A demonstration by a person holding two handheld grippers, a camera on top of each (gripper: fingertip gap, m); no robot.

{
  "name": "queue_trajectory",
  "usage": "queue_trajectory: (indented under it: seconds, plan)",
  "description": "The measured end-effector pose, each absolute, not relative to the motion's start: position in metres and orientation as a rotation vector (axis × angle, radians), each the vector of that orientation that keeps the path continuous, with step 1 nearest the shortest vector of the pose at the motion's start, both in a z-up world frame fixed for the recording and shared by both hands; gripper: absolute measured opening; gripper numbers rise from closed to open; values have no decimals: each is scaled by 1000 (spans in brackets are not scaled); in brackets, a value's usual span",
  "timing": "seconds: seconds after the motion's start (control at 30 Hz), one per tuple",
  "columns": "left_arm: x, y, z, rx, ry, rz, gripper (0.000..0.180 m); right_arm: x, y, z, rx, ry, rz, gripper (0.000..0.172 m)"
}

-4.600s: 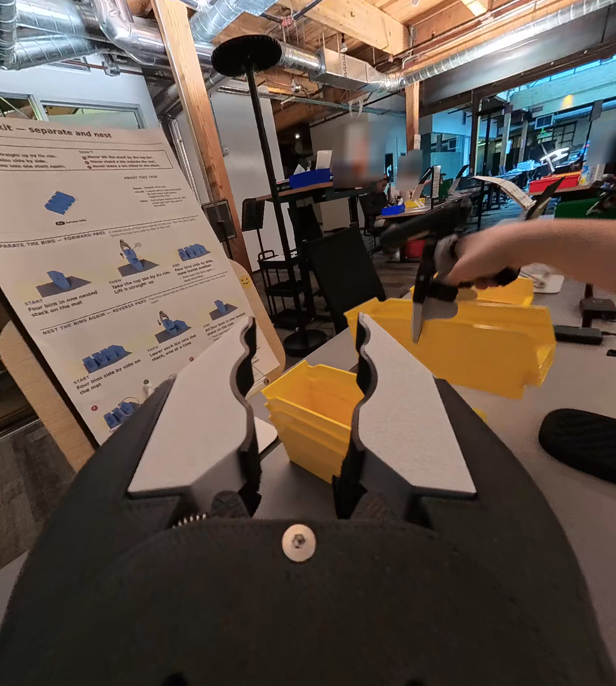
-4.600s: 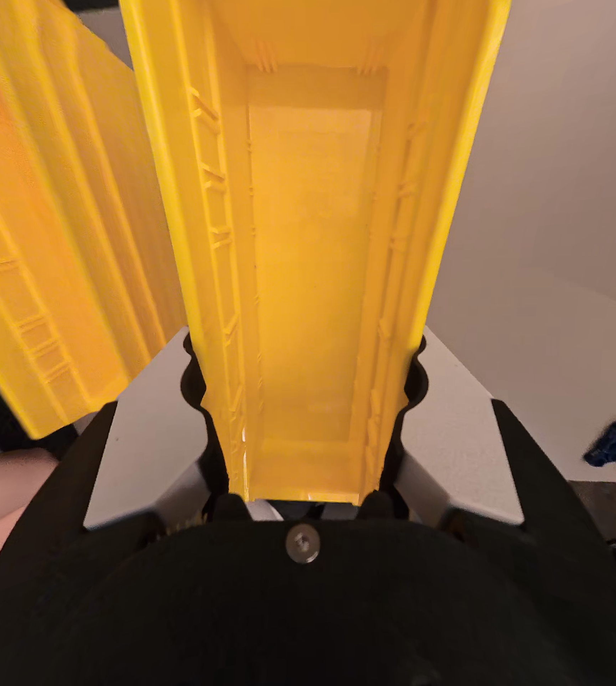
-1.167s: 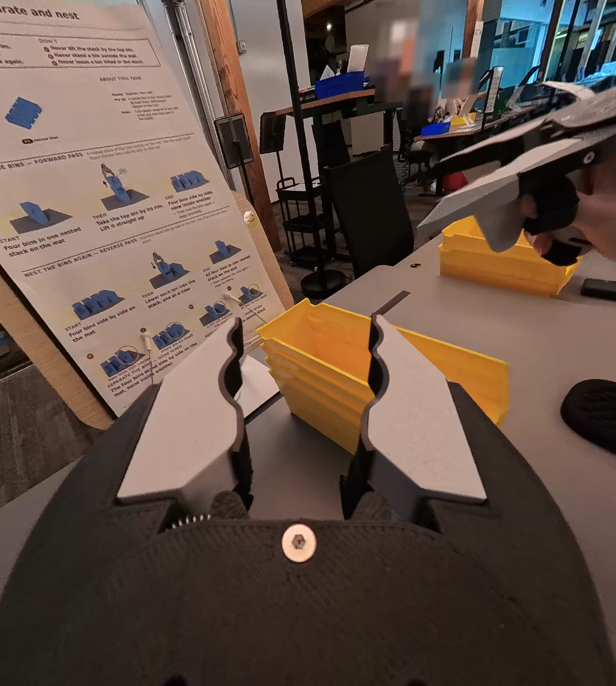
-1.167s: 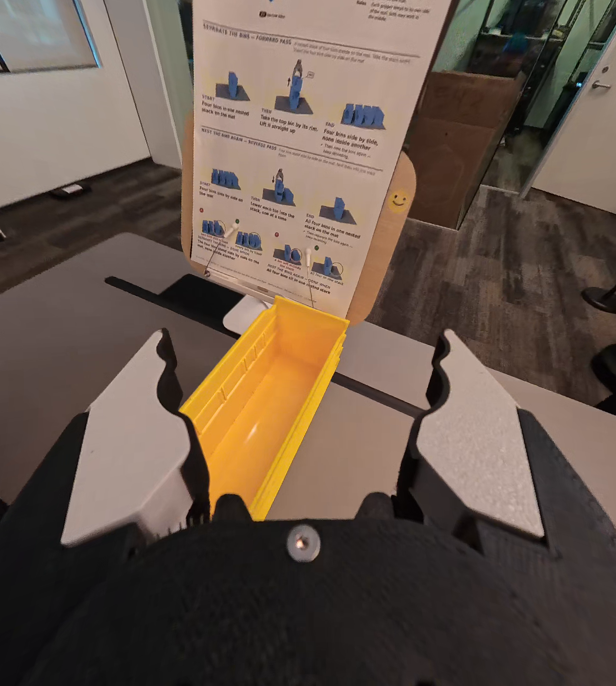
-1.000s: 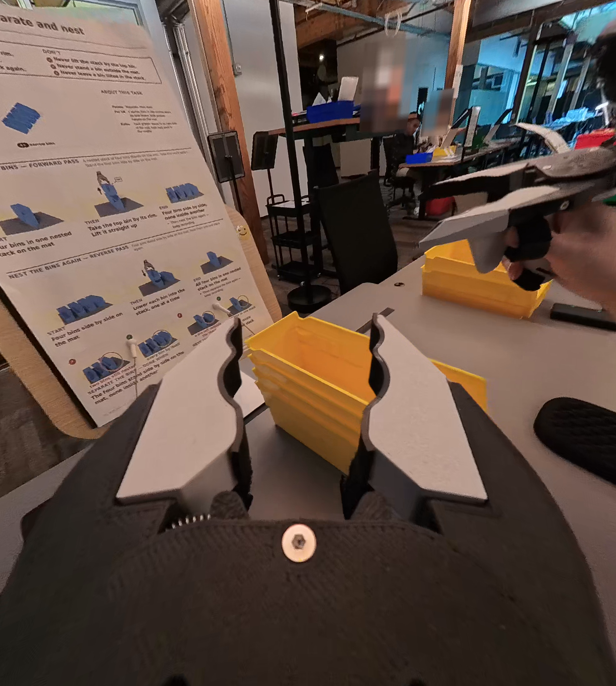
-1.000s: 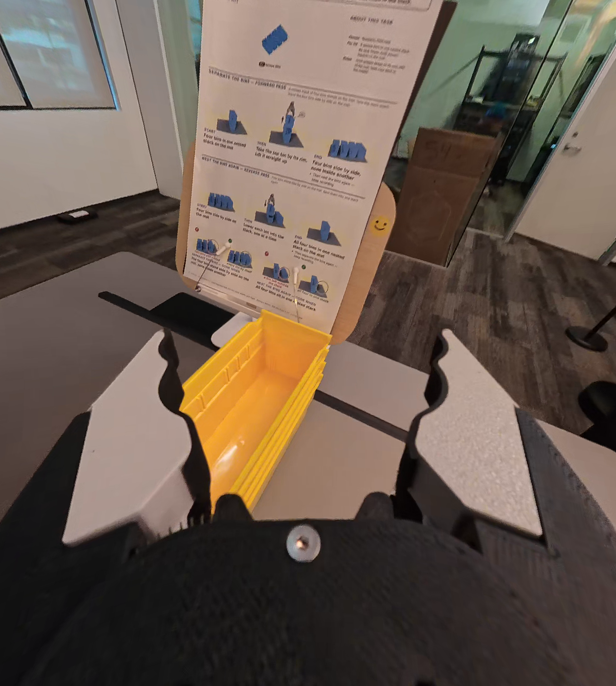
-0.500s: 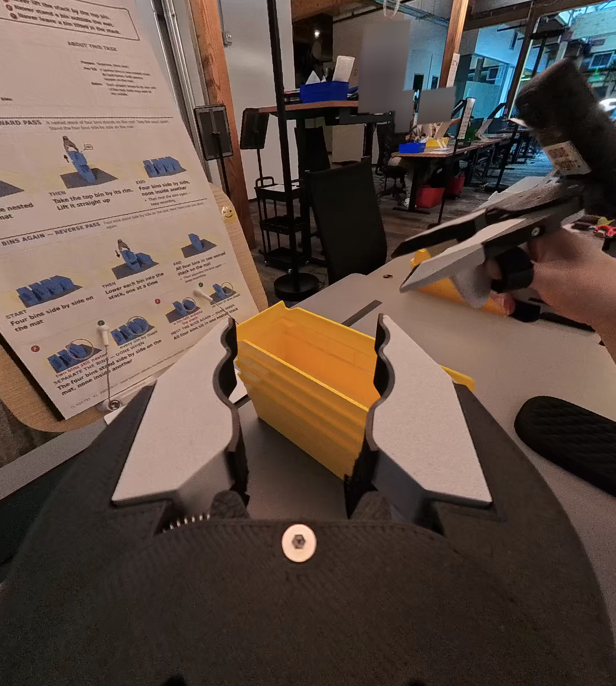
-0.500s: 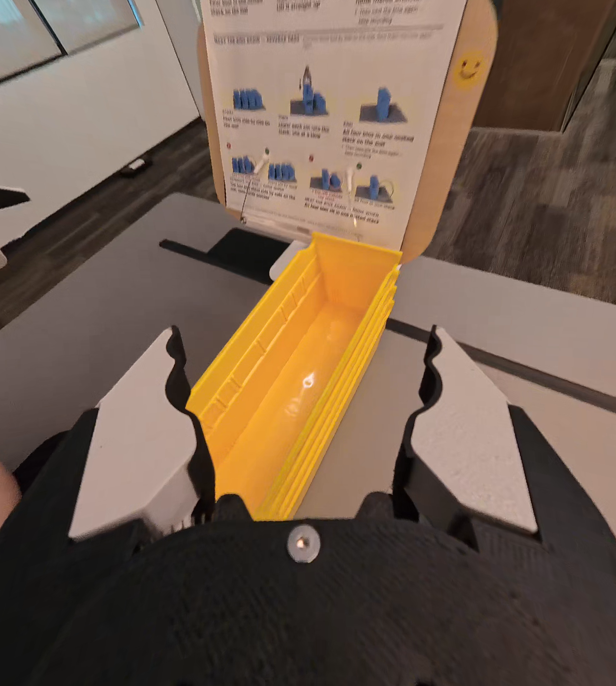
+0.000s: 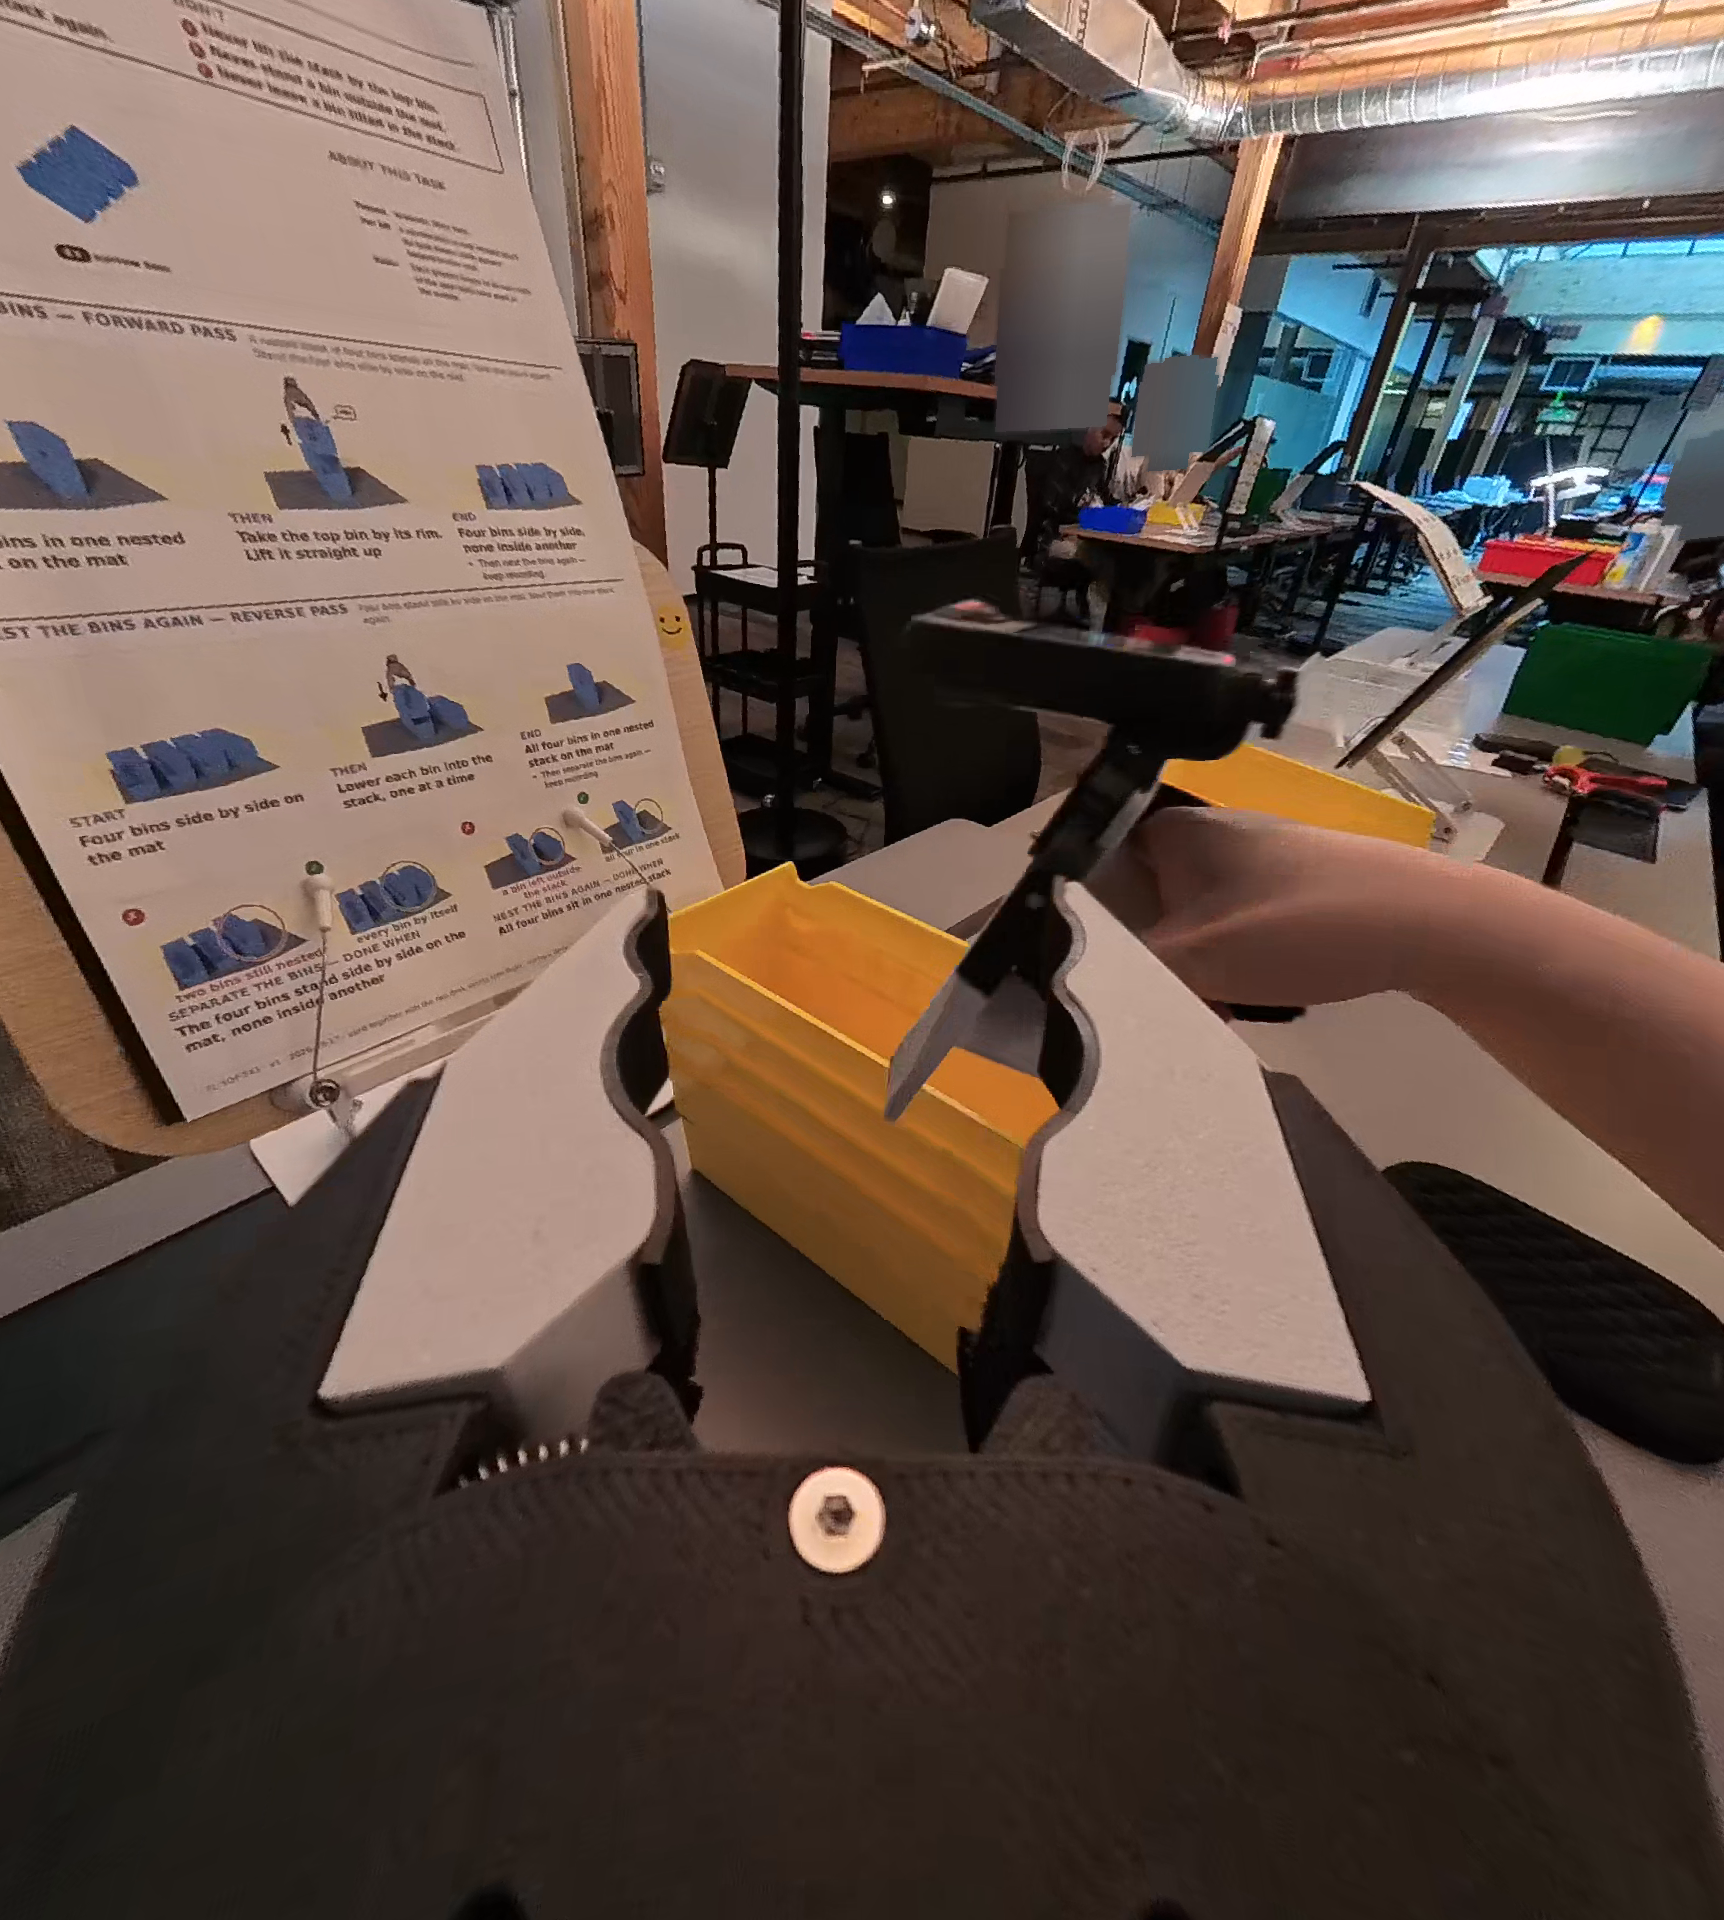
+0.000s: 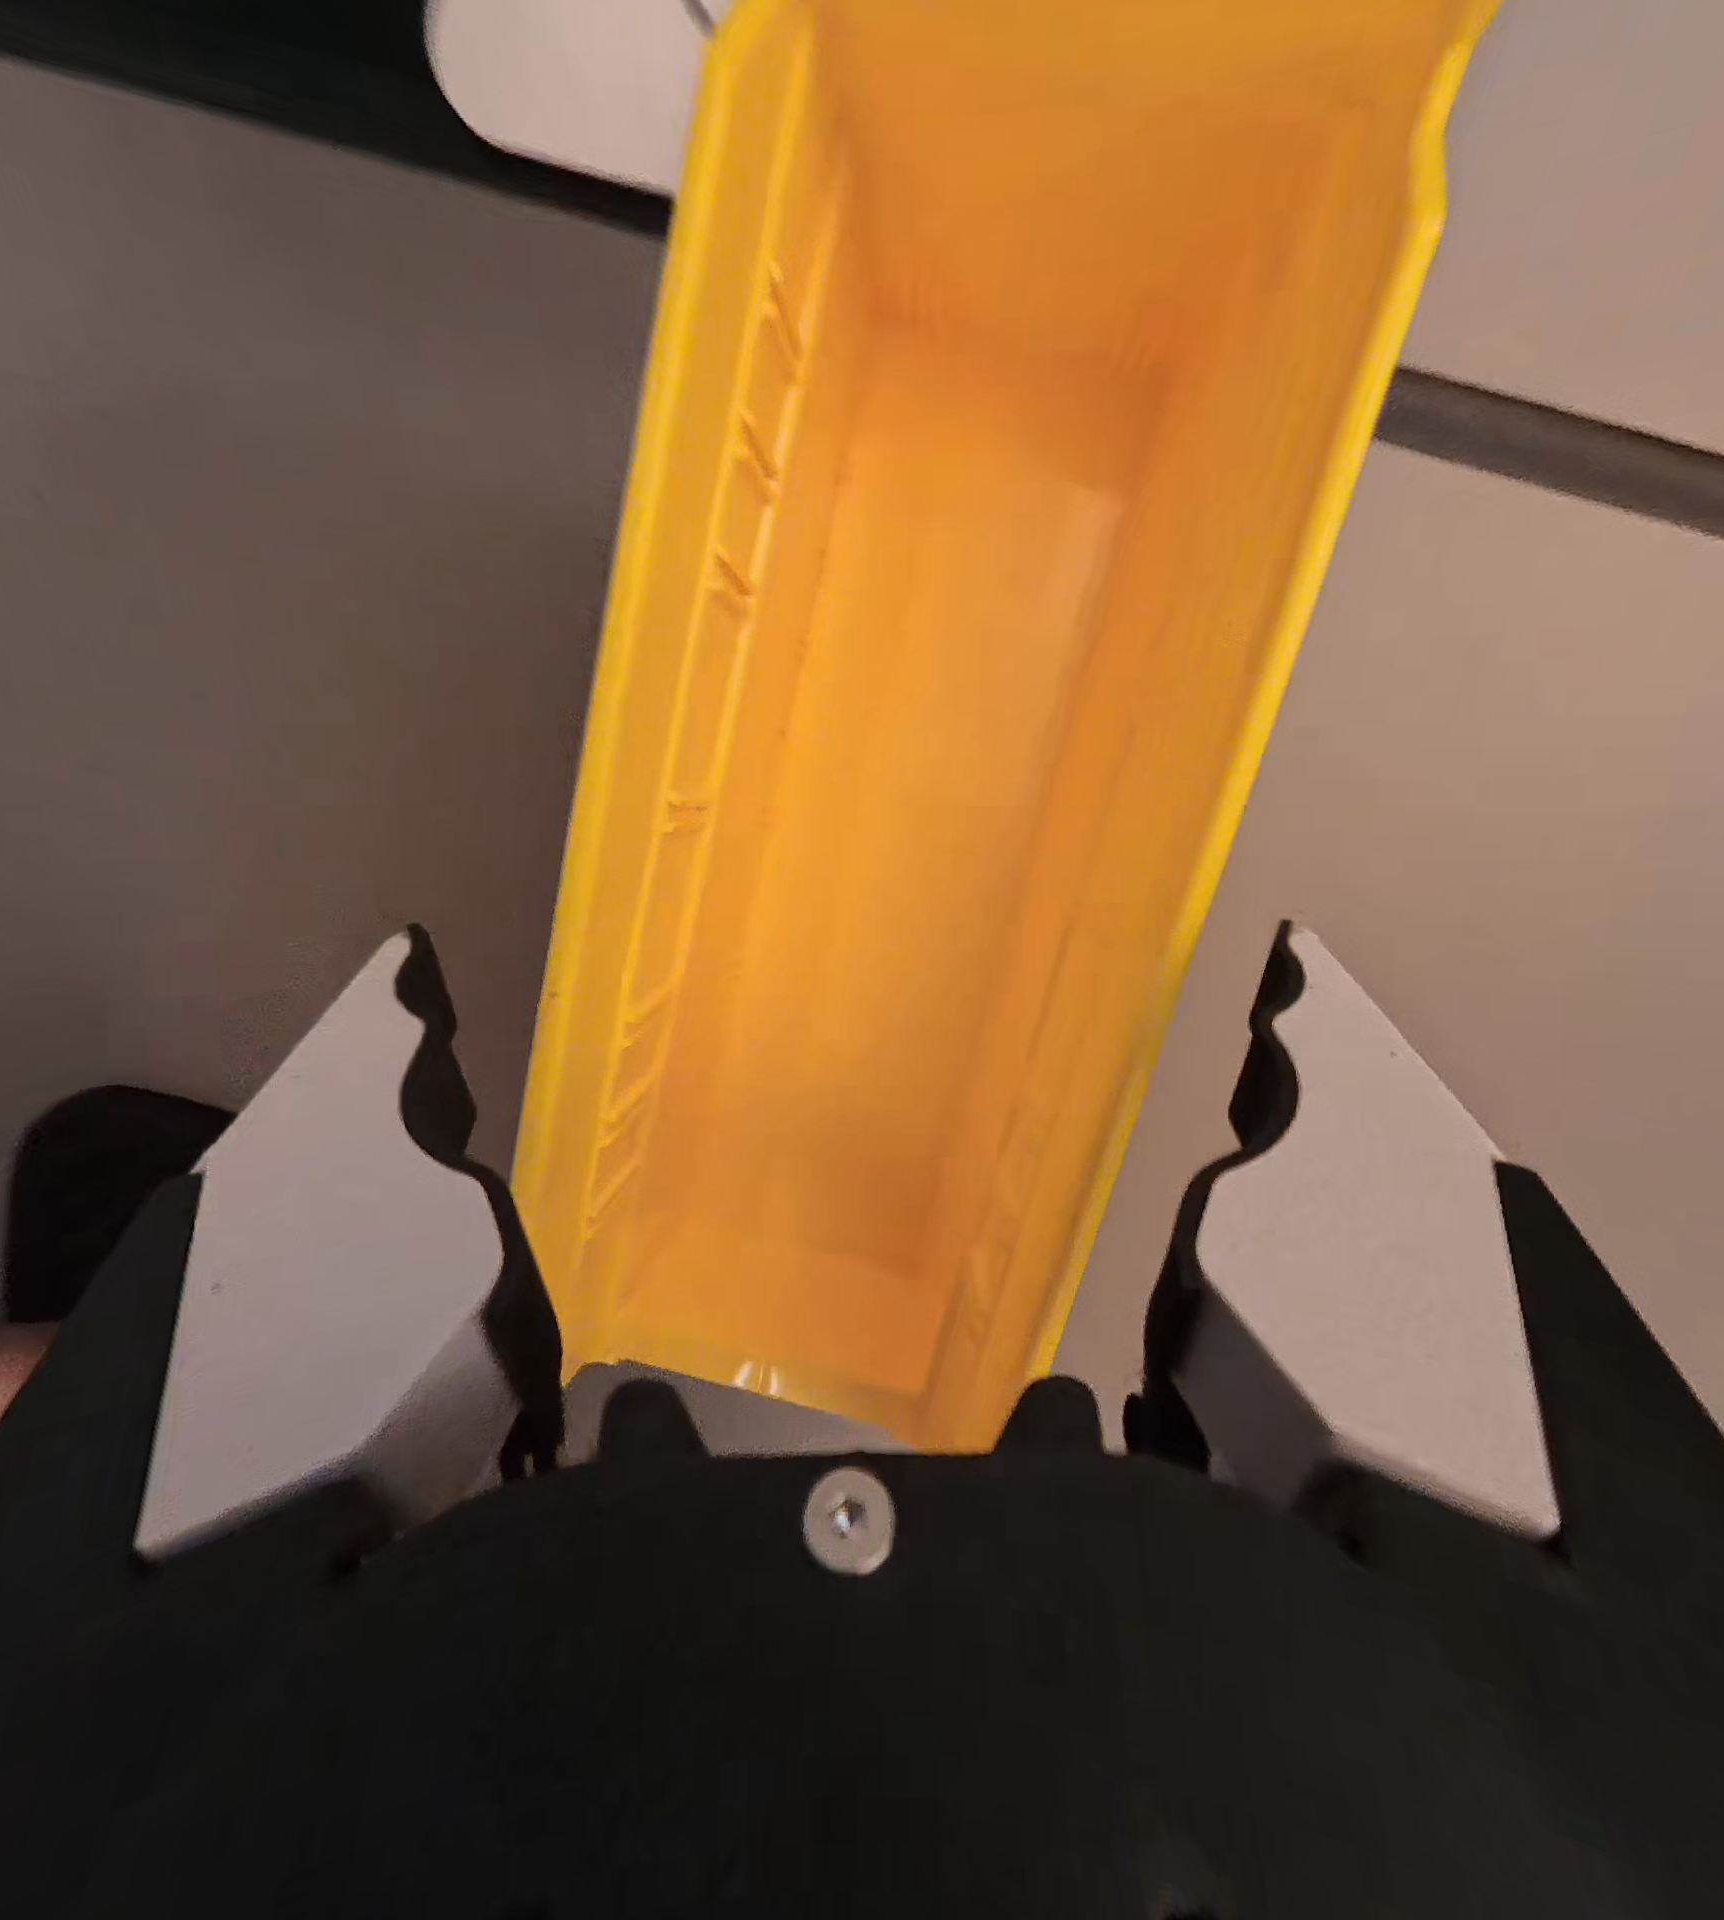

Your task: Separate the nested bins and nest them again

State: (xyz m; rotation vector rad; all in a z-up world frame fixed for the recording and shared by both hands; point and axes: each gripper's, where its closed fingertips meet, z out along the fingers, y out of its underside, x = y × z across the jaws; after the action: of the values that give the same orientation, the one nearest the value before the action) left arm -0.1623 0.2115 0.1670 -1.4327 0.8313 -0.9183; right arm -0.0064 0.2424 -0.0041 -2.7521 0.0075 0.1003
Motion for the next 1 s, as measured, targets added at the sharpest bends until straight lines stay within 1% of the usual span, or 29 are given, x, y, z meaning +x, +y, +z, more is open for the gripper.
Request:
queue_trajectory:
  seconds: [0.07,0.17,0.27,0.3,0.47,0.53,1.0]
  plan:
    - [-163,210,167,-1431,841,-912,71,-3,240,-12,-2836,26,16,149]
    - [-162,206,168,-1421,856,-917,71,-9,238,-20,-2919,70,38,146]
    - [-163,206,168,-1421,856,-930,70,-3,235,-26,-2973,103,-20,136]
    - [-163,206,167,-1424,856,-934,70,-3,236,-28,-2977,116,-13,135]
    - [-166,206,168,-1425,853,-958,67,-3,237,-25,-2983,143,1,118]
    - [-167,206,169,-1422,845,-964,67,-4,237,-24,-2990,152,0,115]
    - [-185,214,174,-1417,779,-985,65,-4,235,-23,-3015,169,8,112]
